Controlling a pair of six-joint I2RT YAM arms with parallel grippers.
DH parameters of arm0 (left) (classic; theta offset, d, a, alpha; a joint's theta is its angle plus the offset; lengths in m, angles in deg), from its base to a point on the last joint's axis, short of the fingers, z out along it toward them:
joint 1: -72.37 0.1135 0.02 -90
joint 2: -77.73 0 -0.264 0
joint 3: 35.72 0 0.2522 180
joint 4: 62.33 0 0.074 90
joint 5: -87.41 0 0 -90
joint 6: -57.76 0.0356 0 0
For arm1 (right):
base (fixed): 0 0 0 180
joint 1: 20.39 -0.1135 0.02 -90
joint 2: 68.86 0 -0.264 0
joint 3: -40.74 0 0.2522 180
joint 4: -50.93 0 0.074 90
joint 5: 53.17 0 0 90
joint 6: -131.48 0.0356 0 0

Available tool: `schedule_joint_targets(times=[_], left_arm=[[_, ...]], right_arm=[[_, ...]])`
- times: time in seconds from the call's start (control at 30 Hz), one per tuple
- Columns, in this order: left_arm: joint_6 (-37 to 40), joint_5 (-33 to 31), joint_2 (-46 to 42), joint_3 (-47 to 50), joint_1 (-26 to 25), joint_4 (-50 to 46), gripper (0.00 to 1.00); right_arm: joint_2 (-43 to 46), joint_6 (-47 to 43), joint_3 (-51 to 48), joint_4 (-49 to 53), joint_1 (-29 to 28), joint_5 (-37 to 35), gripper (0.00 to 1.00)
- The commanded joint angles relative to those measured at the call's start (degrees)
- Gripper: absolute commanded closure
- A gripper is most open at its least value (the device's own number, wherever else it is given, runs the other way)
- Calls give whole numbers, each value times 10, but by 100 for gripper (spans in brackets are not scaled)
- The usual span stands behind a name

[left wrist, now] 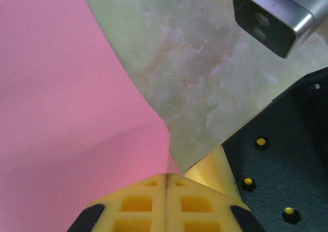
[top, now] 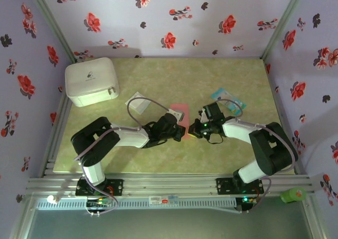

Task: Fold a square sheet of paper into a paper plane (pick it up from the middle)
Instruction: Fold the triangle a second time at the center of the table.

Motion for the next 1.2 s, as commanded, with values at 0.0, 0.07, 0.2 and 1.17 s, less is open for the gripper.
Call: schedule_joint_targets(times=[0.0,0.07,0.2,1.17], left_arm=[[-3,5,3,1,6,16,100],[-4,5,3,1,7,17,100],[-4,5,2,3,8,18,100],[7,36,44,13,78,62,99]], right_arm=[[-17,24,-12,-36,-6,20,100],[-24,25,-13,-41,-9,18,100],[-39,16,-13,-27,-10,2,100],[-55,-110,36,181,-10,-123,100]])
